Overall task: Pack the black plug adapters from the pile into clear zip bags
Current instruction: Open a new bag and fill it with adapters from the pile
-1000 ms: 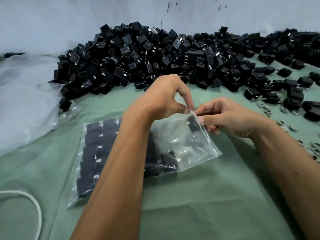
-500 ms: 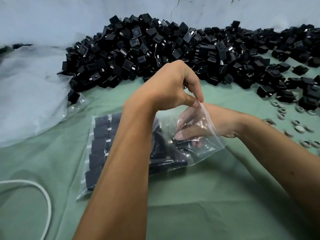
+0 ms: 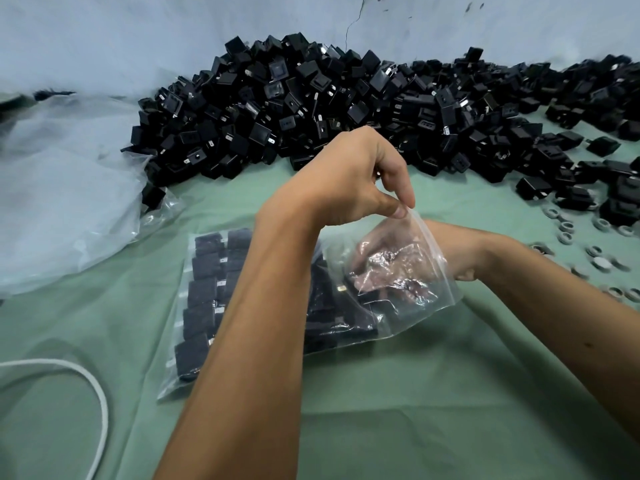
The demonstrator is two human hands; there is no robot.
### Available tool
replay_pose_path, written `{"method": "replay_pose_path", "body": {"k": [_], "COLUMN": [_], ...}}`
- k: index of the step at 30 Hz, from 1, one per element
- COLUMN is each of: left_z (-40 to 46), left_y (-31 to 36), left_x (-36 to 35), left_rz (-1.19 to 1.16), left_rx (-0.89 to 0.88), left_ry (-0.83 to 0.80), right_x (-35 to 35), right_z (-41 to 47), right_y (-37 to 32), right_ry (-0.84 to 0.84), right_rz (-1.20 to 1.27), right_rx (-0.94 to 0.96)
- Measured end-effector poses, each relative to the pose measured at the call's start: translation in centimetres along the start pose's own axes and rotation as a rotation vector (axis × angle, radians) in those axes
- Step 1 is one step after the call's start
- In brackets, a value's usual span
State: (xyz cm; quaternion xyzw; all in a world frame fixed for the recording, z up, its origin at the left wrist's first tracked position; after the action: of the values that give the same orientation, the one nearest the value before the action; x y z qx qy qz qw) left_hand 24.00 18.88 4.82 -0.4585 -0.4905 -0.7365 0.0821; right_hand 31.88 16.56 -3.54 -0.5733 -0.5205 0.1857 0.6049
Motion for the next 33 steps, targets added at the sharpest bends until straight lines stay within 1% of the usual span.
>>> {"method": "replay_pose_path", "body": {"k": [2,6,10,13,16,19,24,29,33], "left_z": [0.0,-0.1,-0.1,0.0,-0.1,0.0,0.0,-0.1,-0.1], "left_y": [0.0,0.0,0.0,0.0,0.0,0.0,0.1,0.1,0.1], "left_x": [0.0,0.1,0.0,0.0,0.0,0.0,0.0,0.3,0.3], "left_rz": [0.002,0.003,-0.008,-0.003,-0.003,0.004,0.007,0.017,0.002], "left_rx": [-0.001,-0.004,0.005,0.012,0.017,0.016,0.014,0.012,0.014], "left_ry": [0.002,0.004,-0.002,-0.005,-0.004,-0.006,-0.001,0.012,0.012], "right_x": [0.3,0.3,-0.5,-1.2,-0.8,-1.0,-0.1,0.7,-0.3], "right_z": [0.1,0.6,0.6,0.4,0.1,0.0,0.0,-0.4,0.6], "right_y": [0.3,0.7,0.3,0.1,-0.3,-0.4,-0.3,0.1,-0.2], "right_ry": [0.028,0.056,-0.01,-0.092,-0.098,-0.149,-0.079,0.016,-0.087], "right_rz": [-0.007,0.091,0.072,0.051,-0.018,-0.07,-0.08,0.032,0.024], "right_rx": [0.008,0.003,0.016,-0.036,-0.017,-0.016,-0.019,0.008,0.062]}}
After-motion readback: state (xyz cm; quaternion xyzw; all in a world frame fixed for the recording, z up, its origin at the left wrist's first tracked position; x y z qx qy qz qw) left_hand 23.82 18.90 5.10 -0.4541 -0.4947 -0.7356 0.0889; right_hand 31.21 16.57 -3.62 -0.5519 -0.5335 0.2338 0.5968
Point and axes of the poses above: each hand's wrist, its own z-axis towards the middle knuckle, its own x-axis out of the back of the hand, y = z × x, the point moved 8 cm from there along z, towards the middle knuckle, and after that the axes turned 8 degrees about -y, right-handed, at the moved point
